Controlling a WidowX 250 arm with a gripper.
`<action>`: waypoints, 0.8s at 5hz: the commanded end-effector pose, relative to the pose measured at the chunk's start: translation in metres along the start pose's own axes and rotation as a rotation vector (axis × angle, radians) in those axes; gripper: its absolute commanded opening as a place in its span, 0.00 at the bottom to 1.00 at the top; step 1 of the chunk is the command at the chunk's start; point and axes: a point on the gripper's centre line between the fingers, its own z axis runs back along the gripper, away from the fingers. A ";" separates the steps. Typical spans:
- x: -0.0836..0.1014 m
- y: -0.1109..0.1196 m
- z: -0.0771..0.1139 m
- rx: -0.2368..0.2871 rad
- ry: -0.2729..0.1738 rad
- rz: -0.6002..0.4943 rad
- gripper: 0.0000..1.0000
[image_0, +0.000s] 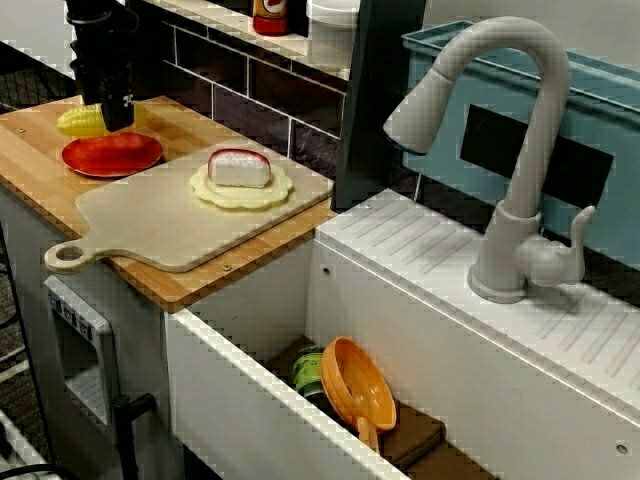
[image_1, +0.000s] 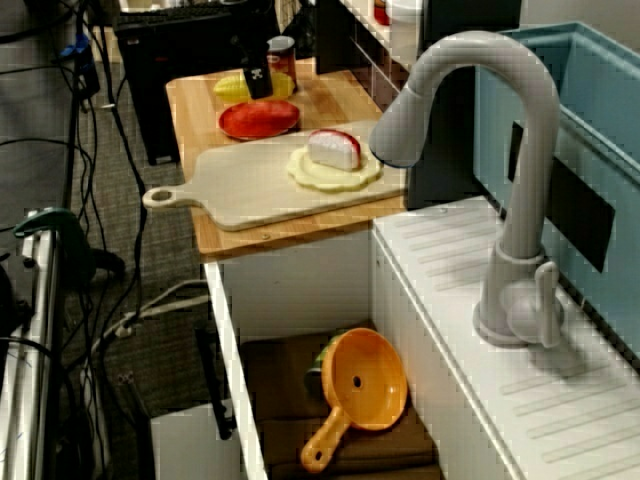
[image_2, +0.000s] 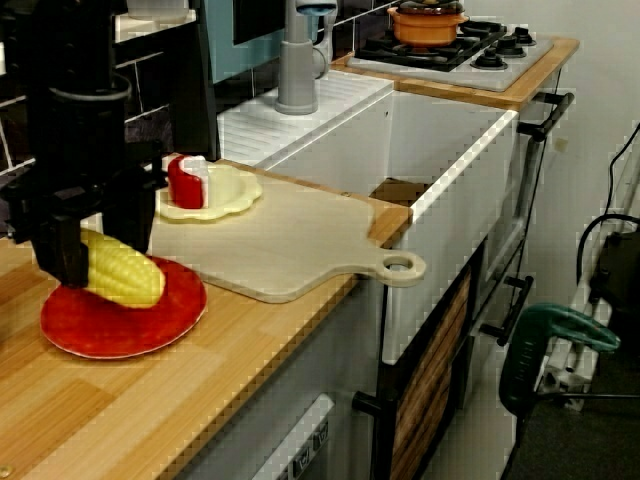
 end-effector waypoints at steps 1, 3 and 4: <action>0.002 -0.009 0.059 0.033 -0.090 -0.059 0.00; -0.010 -0.036 0.063 0.031 -0.106 -0.089 0.00; -0.017 -0.048 0.065 0.034 -0.125 -0.078 0.00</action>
